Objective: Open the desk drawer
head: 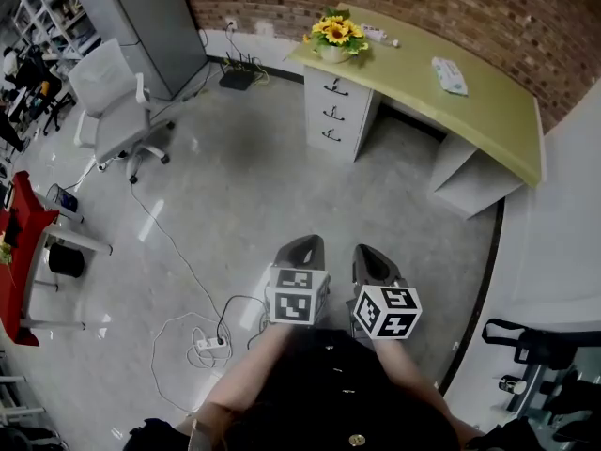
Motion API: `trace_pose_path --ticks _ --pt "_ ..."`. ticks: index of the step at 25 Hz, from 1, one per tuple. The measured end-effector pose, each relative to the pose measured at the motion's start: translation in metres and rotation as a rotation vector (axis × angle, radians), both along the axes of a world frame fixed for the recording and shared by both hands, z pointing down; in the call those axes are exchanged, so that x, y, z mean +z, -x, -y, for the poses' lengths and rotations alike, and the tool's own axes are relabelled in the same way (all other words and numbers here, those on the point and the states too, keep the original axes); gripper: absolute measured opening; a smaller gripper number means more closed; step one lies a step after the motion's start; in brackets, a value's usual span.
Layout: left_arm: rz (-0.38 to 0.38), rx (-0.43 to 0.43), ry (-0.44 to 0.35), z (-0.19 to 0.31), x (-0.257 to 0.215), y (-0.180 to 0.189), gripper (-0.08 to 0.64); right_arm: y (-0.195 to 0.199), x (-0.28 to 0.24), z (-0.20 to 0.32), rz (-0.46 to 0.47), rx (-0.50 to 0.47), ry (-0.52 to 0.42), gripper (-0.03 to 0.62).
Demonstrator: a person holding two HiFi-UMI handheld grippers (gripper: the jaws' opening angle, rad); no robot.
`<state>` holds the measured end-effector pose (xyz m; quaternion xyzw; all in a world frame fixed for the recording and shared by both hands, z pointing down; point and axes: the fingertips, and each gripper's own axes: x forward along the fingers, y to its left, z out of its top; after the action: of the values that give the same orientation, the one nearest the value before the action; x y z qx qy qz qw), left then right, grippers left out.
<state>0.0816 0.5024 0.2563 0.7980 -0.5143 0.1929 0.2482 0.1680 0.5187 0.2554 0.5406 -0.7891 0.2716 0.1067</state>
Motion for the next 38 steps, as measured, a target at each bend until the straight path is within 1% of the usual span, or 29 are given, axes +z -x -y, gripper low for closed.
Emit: trace_pose_path --ticks 10,15,19,25,28,33,38 --pt "-0.006 0.016 -0.029 0.097 -0.014 0.018 0.009 0.016 -0.010 0.091 -0.020 0.022 -0.008 0.008" --pt "-0.010 0.032 -0.032 0.129 -0.015 0.027 0.009 0.025 -0.010 0.121 -0.029 0.034 -0.005 0.008" --pt "-0.020 0.039 -0.016 0.149 -0.011 0.034 0.009 0.031 -0.008 0.140 -0.032 0.045 0.002 0.008" --pt "-0.014 0.063 -0.017 0.173 -0.006 0.044 0.009 0.040 -0.003 0.163 -0.032 0.064 0.004 0.008" --pt "-0.024 0.067 -0.018 0.180 -0.005 0.050 0.009 0.046 -0.003 0.169 -0.031 0.075 -0.004 0.008" --pt "-0.026 0.082 0.005 0.173 0.003 0.052 0.009 0.045 0.006 0.163 -0.043 0.098 0.021 0.008" --pt "-0.042 0.072 0.013 0.168 0.008 0.056 0.009 0.036 0.004 0.163 -0.026 0.142 0.009 0.008"
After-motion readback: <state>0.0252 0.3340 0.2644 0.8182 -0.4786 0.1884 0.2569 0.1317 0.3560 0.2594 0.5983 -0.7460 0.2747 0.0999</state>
